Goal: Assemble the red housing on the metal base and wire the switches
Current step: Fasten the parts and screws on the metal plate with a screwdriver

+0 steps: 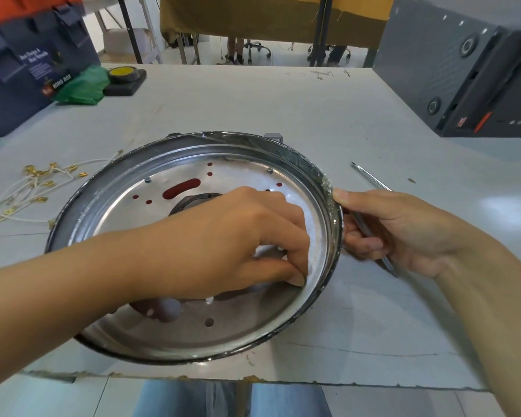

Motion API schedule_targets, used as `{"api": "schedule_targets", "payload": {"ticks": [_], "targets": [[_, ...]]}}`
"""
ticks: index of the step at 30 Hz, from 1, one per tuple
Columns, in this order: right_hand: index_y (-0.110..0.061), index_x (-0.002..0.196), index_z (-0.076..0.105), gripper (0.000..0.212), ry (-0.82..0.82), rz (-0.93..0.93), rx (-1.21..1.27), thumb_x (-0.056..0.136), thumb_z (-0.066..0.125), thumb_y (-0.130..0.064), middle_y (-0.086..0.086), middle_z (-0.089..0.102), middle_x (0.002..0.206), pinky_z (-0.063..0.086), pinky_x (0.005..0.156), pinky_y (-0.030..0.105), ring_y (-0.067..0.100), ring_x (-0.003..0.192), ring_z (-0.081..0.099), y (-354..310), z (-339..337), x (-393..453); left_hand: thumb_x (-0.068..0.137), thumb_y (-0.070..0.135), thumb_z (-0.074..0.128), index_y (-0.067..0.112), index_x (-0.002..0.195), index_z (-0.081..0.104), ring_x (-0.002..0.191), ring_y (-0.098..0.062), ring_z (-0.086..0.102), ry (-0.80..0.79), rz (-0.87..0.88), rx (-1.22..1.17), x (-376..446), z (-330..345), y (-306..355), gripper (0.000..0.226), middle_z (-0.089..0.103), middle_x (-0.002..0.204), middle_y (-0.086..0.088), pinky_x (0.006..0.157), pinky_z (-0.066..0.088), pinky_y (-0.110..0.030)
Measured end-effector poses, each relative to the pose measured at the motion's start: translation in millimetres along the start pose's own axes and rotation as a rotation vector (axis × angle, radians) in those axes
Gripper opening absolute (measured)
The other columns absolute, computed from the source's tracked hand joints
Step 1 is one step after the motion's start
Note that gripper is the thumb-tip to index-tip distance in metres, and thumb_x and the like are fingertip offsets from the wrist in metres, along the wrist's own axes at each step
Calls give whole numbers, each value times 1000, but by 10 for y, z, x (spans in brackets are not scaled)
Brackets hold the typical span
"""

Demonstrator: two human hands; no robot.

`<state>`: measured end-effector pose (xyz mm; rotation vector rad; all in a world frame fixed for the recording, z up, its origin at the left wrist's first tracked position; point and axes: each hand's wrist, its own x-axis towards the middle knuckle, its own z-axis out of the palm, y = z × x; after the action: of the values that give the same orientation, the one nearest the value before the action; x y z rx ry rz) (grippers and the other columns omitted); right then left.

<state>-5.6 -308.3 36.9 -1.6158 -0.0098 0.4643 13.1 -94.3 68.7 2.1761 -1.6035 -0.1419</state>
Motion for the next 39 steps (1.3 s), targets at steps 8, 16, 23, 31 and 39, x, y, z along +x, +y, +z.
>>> {"api": "schedule_targets", "payload": {"ticks": [8,16,23,31,39], "targets": [[-20,42,60,49,-3,-4,1,85,45,-38,-2,52,36,9,43,25,9,38,23,-4,2,-8,84,22,66,15,80,72,75,-15,57,6,-20,-51,-16,23,-17,10,65,83,6,69,42,-21],[-13,59,58,38,13,-21,-48,82,48,-42,-3,52,37,11,41,23,7,35,25,6,-30,-34,83,27,66,18,82,74,76,-17,59,-2,-87,-160,-14,33,-46,12,66,84,6,70,45,-30],[-13,64,65,36,502,-261,-95,88,58,-39,9,58,62,26,38,14,11,47,31,-91,-107,-58,81,28,67,18,82,74,82,-15,61,-15,-111,-205,-18,30,-54,13,67,86,6,74,47,-34],[-20,50,57,50,512,-540,-74,90,37,-42,-5,45,49,34,45,19,8,46,39,-343,140,-177,80,24,71,19,85,75,81,-19,62,-26,-122,-269,-20,22,-91,8,67,88,5,74,48,-41],[-20,57,58,42,192,-582,-295,93,43,-35,5,47,49,35,46,13,9,44,42,-312,366,-178,79,23,74,19,85,74,88,-14,63,-45,-146,-297,-9,4,-95,7,68,88,8,80,48,-35]]}}
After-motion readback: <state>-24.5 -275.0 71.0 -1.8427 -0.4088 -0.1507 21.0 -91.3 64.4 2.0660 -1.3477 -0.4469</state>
